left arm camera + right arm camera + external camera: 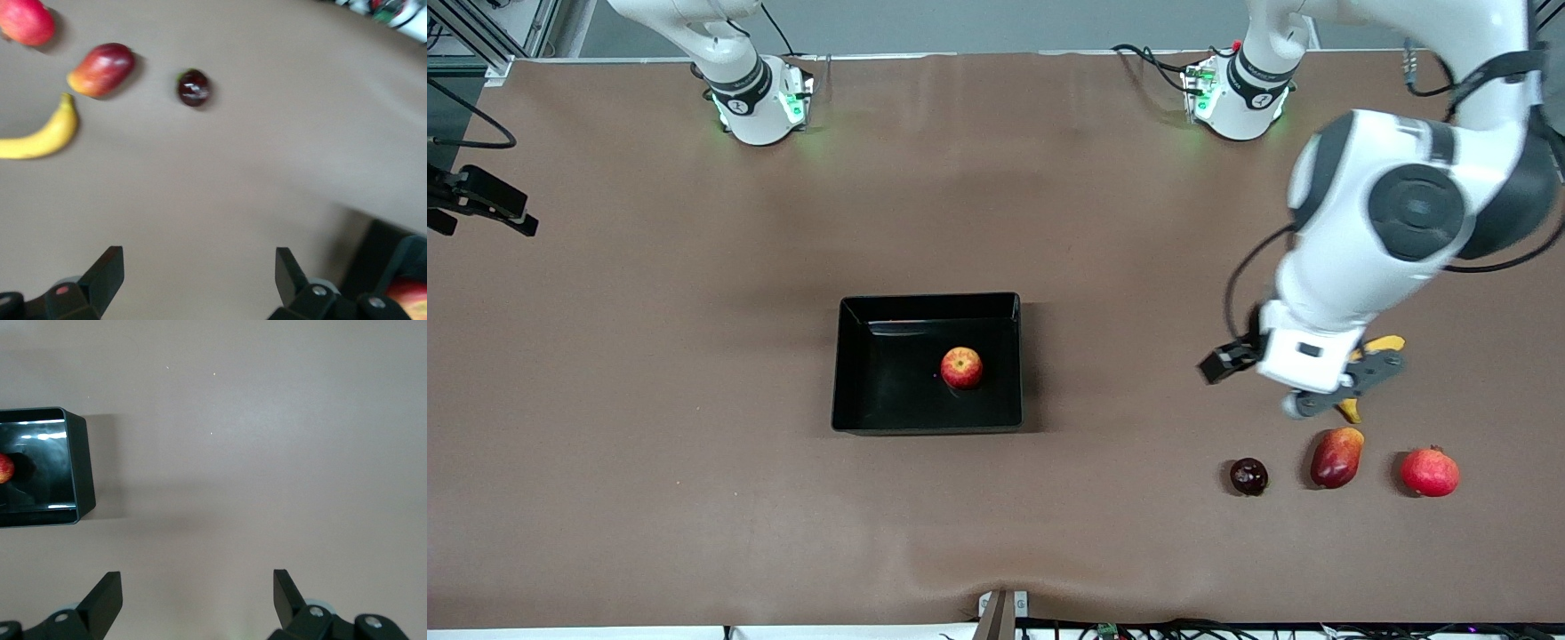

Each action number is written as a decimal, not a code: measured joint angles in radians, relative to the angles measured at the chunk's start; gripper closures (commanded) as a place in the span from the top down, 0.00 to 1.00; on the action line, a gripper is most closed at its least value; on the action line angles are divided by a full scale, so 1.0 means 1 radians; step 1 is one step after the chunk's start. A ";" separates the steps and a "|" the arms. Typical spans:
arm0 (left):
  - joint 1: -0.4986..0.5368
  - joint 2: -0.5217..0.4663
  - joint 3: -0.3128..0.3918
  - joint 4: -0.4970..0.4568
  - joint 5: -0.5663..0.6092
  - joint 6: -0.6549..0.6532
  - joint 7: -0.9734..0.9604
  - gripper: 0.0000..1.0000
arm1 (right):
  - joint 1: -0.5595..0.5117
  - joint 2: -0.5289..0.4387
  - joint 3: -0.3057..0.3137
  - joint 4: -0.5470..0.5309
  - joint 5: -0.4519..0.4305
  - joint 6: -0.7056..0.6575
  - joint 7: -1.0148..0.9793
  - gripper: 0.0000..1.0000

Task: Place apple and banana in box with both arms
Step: 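Move the left gripper back to the yellow banana, then lower the left gripper and grasp the banana's stem end, then carry the banana with the left gripper down into the box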

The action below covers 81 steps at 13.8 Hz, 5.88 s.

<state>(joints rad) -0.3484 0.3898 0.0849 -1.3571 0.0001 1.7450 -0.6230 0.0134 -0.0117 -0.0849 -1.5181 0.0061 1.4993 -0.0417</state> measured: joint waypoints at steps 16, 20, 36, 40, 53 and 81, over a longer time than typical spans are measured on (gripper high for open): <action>0.514 0.025 -0.001 -0.644 -0.003 0.630 1.401 1.00 | 0.008 0.008 0.003 -0.003 0.000 0.000 0.000 1.00; 0.507 0.089 -0.009 -0.594 -0.003 0.631 1.580 0.97 | 0.010 0.008 0.003 -0.003 0.000 0.000 0.000 1.00; 0.496 0.162 -0.017 -0.560 -0.003 0.631 1.621 0.13 | 0.011 0.013 0.003 -0.008 0.000 0.000 0.000 1.00; 0.452 0.131 -0.034 -0.537 -0.003 0.611 1.621 0.05 | 0.012 0.015 0.004 -0.008 0.000 0.000 0.000 1.00; 0.037 0.062 -0.067 -0.133 -0.057 0.078 0.763 0.08 | 0.013 0.019 0.004 -0.010 0.000 0.000 0.000 1.00; -0.575 0.666 -0.001 0.278 -0.236 1.045 -0.335 1.00 | 0.013 0.019 0.005 -0.010 0.000 0.001 0.000 1.00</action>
<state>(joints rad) -0.9232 1.0556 0.0838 -1.0791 -0.2361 2.7904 -0.9582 0.0263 0.0071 -0.0802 -1.5285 0.0061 1.5002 -0.0417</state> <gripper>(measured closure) 0.322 0.000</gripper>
